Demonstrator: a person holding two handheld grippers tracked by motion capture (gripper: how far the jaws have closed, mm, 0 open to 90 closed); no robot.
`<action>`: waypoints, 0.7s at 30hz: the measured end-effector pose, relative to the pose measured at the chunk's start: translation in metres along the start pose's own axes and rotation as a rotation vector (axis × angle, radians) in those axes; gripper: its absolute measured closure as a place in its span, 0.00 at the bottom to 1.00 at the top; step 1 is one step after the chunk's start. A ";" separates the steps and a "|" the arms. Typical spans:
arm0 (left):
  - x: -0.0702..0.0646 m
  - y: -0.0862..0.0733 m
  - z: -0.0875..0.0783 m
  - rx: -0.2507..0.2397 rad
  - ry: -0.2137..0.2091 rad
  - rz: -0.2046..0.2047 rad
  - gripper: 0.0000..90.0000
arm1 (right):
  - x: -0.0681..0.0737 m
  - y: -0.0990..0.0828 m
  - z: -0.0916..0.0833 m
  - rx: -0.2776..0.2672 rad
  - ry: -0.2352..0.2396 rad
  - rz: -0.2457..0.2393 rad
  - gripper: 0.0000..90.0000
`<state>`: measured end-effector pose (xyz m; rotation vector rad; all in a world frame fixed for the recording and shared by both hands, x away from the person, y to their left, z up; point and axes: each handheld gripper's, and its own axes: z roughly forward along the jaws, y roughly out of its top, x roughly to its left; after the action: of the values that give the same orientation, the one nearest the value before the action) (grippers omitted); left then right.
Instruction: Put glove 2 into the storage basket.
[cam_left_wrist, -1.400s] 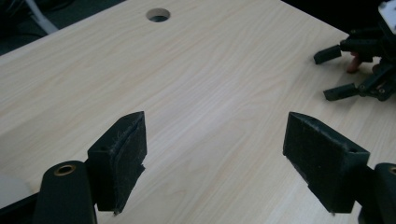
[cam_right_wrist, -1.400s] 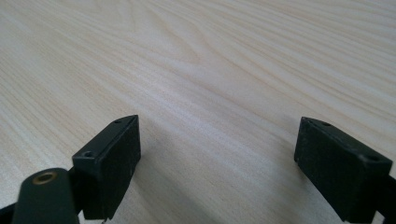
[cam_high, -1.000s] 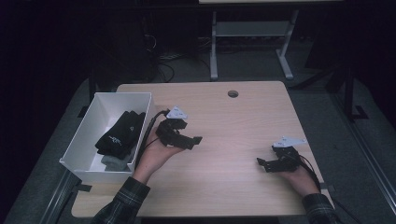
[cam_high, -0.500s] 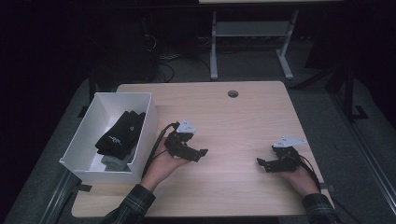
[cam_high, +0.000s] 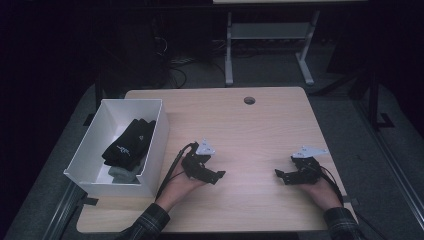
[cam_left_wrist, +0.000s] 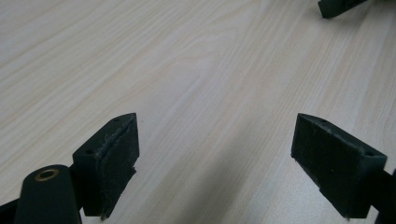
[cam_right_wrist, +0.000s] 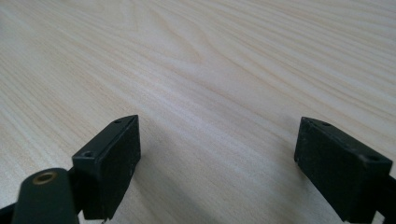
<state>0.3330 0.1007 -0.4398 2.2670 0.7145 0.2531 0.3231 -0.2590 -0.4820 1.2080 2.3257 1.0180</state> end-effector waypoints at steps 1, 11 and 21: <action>0.000 -0.002 0.002 0.003 0.000 0.001 0.16 | 0.000 0.000 0.000 0.000 0.000 0.000 0.16; 0.001 -0.023 0.023 0.025 -0.023 -0.017 0.15 | 0.000 0.000 0.000 0.000 0.001 0.002 0.16; -0.003 -0.029 0.026 -0.019 0.006 0.039 0.14 | 0.000 0.000 0.000 0.000 0.002 -0.003 0.16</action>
<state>0.3282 0.1003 -0.4780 2.2647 0.6684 0.2850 0.3228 -0.2588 -0.4820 1.2040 2.3283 1.0188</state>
